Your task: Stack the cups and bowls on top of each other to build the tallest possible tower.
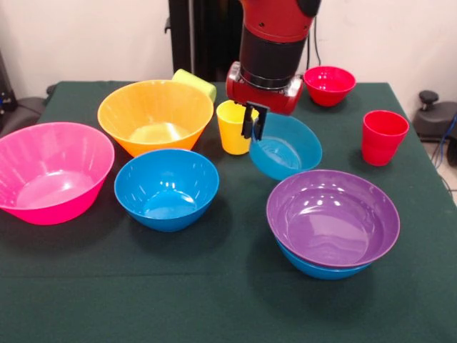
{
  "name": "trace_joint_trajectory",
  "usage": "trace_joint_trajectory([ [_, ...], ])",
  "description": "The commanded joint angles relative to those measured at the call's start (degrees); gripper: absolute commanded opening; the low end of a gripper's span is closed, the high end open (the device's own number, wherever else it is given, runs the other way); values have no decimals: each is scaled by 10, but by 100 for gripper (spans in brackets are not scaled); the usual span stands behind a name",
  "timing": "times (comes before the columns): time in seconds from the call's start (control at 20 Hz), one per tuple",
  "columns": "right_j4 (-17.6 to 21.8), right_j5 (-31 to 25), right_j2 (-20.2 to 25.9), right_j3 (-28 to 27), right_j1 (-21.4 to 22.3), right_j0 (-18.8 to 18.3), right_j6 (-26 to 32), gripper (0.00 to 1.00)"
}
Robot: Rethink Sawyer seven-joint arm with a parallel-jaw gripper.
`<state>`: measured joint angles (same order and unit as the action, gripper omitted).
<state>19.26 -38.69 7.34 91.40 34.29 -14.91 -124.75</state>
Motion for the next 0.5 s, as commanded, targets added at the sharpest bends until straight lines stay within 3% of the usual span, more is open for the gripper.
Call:
trace_joint_trajectory([
  [0.05,-16,-58,32,23,11,11,6,0],
  [0.3,-24,-85,34,32,18,9,18,0],
  [0.5,-36,-98,40,61,54,1,25,0],
])
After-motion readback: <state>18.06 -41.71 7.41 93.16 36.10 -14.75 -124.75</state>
